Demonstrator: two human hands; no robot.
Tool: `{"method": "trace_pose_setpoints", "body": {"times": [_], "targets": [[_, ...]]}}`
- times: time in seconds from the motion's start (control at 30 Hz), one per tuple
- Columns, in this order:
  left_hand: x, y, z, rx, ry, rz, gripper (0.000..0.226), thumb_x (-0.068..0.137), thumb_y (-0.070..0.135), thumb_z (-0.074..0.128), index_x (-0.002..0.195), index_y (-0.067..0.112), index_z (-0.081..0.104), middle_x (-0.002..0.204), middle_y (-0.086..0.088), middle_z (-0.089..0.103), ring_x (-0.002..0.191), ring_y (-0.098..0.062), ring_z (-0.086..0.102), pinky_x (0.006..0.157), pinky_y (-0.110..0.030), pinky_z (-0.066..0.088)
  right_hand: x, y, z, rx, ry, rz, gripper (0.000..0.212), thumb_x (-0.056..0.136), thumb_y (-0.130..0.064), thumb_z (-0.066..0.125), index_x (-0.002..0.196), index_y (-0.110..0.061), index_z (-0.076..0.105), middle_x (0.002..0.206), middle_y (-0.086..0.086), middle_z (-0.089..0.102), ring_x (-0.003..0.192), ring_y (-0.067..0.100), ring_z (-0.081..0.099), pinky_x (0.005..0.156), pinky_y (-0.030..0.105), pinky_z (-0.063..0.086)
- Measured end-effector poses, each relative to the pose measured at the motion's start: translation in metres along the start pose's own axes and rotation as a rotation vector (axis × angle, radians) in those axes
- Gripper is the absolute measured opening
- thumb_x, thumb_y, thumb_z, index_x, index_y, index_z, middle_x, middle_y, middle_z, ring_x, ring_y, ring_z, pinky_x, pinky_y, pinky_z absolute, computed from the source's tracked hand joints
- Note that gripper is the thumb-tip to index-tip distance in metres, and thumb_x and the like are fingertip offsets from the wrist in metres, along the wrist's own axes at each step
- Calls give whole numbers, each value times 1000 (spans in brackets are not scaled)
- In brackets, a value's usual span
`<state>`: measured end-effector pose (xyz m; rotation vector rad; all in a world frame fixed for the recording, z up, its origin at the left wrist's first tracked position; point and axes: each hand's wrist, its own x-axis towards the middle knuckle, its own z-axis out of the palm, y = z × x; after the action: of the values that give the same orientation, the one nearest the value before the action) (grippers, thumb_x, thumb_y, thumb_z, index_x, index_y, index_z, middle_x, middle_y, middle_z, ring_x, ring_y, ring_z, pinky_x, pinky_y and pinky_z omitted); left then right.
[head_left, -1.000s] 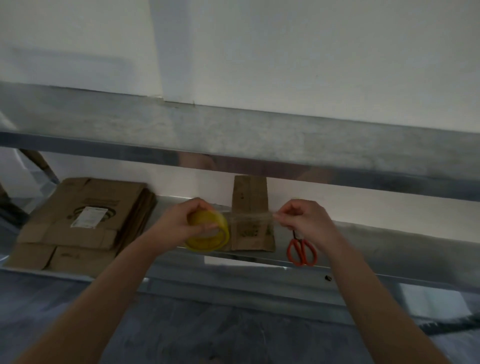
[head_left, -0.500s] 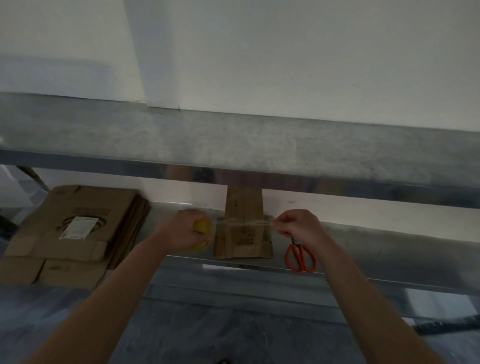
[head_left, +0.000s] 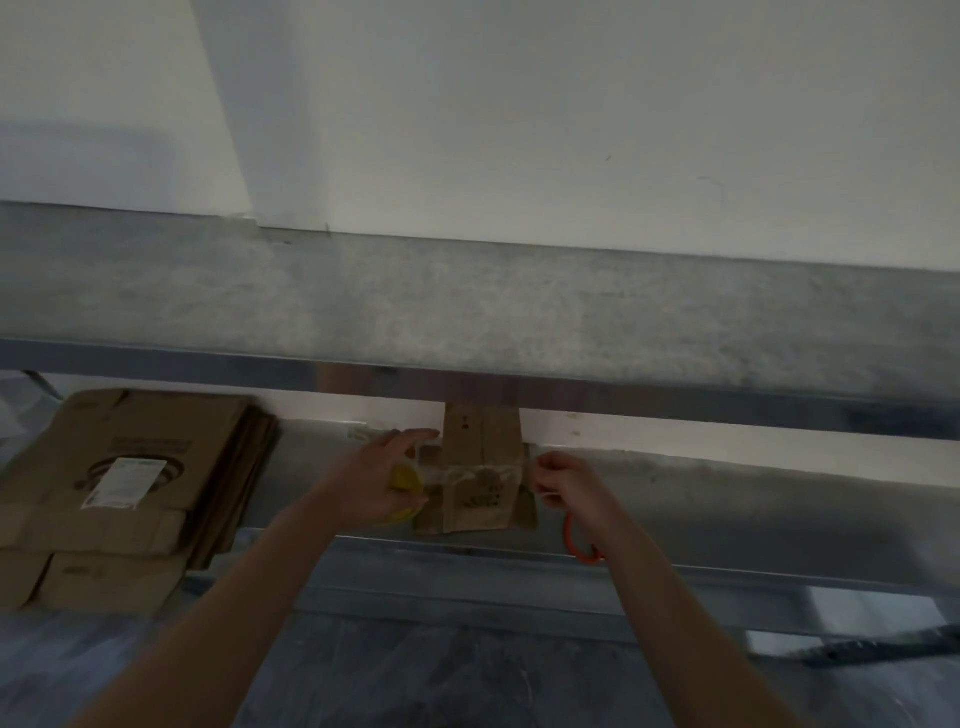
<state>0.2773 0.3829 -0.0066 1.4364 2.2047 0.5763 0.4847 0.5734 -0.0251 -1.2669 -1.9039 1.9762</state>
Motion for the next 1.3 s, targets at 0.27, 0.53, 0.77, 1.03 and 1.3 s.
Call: {"method": "trace_pose_setpoints", "body": {"times": [0.27,0.53,0.77,1.03,1.3], "targets": [[6,0,2,22,-17,-9,97,76,43,75,149,45,11,147,7,38,126,-11,43,97,-26,38,1,-1,27,333,94,32,20,91,-10,67,100,-21,54,99,1,62,87,16,63,72,30,56],[-2,8,-6,67,12,22,86,74,33,79,146,34,31,142,4,44,124,-14,47,97,-35,45,-19,3,40,-108,154,-474,35,93,-54,50,128,-56,47,143,-19,44,123,-11,44,101,16,40],[-13,5,-54,145,1,0,53,73,34,80,120,27,57,110,6,56,101,-13,54,79,-25,42,-14,6,47,-394,138,-513,61,90,-33,68,145,-32,40,152,-12,34,126,-1,40,101,5,33],[0,0,-81,144,-82,104,39,77,49,73,109,29,64,101,10,61,89,-4,55,74,-17,44,-9,5,59,-168,135,-461,59,89,-21,70,139,-34,42,149,-6,37,128,16,51,104,44,48],[7,-52,-52,-91,-95,6,35,73,44,79,104,41,63,100,16,63,88,0,59,78,-19,50,-14,8,77,-181,207,-525,56,91,-8,66,138,-28,43,149,-2,37,126,0,48,107,42,46]]}}
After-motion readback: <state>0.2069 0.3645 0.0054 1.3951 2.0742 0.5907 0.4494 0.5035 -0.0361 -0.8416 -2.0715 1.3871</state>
